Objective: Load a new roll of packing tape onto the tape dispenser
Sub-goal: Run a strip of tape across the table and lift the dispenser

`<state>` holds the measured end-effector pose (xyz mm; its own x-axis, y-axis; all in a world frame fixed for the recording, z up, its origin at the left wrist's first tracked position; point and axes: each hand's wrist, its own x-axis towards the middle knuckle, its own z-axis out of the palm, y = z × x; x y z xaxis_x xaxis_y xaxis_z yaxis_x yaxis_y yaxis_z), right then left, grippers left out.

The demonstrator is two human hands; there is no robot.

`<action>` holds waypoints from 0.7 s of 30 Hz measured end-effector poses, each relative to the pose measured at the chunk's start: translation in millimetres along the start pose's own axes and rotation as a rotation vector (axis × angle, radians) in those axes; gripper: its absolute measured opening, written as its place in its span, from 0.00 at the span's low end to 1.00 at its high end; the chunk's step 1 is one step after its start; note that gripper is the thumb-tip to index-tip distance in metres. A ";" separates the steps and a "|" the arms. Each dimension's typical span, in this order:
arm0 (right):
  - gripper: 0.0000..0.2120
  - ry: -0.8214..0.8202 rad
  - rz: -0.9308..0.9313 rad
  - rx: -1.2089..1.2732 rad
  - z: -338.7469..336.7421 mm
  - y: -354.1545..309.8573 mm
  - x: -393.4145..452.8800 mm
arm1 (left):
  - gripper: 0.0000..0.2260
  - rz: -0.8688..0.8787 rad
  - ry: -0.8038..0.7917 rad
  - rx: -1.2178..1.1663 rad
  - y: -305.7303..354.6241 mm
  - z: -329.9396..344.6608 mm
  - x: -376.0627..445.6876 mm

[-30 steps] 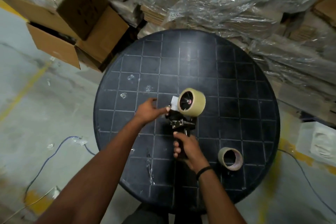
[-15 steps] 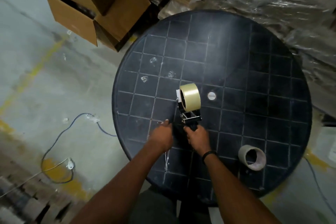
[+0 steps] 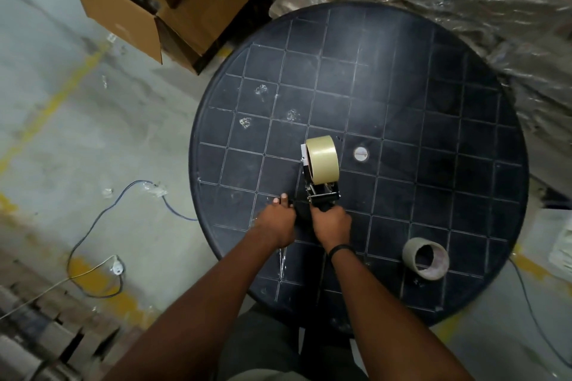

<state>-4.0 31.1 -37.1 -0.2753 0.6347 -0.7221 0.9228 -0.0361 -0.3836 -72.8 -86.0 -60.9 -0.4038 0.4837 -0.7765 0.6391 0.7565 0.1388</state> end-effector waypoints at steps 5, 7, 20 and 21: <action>0.24 0.023 0.040 -0.042 -0.4 -4.8 -1.5 | 0.32 0.012 -0.031 0.028 3.3 -8.1 -1.1; 0.24 0.026 0.065 -0.058 -0.7 -6.5 -2.7 | 0.31 0.010 -0.039 0.029 5.1 -11.1 -1.6; 0.23 -0.007 0.075 -0.042 -3.3 -7.0 -7.0 | 0.34 -0.002 -0.042 0.056 11.6 -13.6 -5.0; 0.23 -0.009 0.075 -0.038 -3.4 -7.5 -7.1 | 0.34 0.000 -0.042 0.058 11.4 -13.4 -5.5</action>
<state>-8.0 29.5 -27.1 -0.2073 0.6244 -0.7531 0.9505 -0.0535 -0.3060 -72.1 -74.1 -46.8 -0.3764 0.4640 -0.8018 0.6765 0.7291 0.1043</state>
